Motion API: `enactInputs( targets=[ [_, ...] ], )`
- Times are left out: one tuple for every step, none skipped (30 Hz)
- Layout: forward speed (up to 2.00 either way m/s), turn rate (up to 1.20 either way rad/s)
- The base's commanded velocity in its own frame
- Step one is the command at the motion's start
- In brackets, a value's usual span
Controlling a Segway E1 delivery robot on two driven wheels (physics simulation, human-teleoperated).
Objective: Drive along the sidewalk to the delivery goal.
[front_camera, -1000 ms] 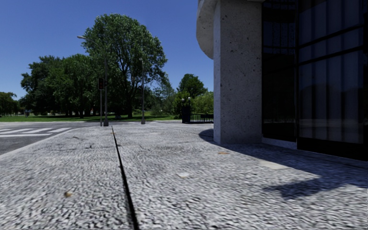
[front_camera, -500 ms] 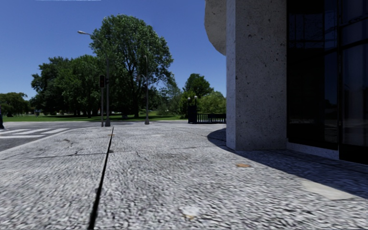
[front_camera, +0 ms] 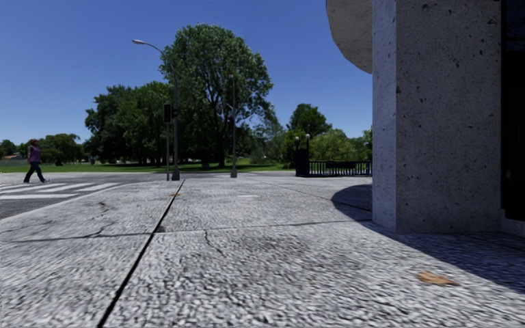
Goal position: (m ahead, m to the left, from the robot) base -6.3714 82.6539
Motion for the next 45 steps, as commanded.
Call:
enactInputs(
  targets=[
    [2.00, 0.25],
    [2.00, 0.15],
    [2.00, 0.15],
    [2.00, 0.00],
    [2.00, 0.00],
    [2.00, 0.00],
    [2.00, 0.00],
    [1.97, 0.00],
    [1.92, 0.00],
    [1.86, 0.00],
    [1.86, 0.00],
    [1.78, 0.00],
    [1.65, 0.00],
    [1.55, 0.00],
    [1.55, 0.00],
    [1.50, 0.00],
    [1.48, 0.07],
    [1.47, 0.24],
    [1.47, 0.28],
    [1.47, 0.28],
    [1.44, 0.29],
    [1.41, 0.21],
    [1.35, 0.00],
    [1.35, 0.00],
    [1.31, 0.00],
    [1.27, 0.00],
    [1.19, 0.00],
    [1.15, 0.00],
    [1.15, 0.00],
    [1.12, 0.00],
    [1.11, 0.00],
    [1.09, 0.00],
    [1.09, 0.00],
    [1.08, 0.00],
    [1.08, 0.00],
    [1.08, 0.00],
    [1.08, 0.00],
    [1.08, 0.00],
    [1.08, 0.00],
    [1.07, 0.00],
    [1.07, 0.00],
    [1.07, 0.01],
    [1.07, 0.06],
    [1.07, 0.11],
    [1.07, 0.15]
  ],
)
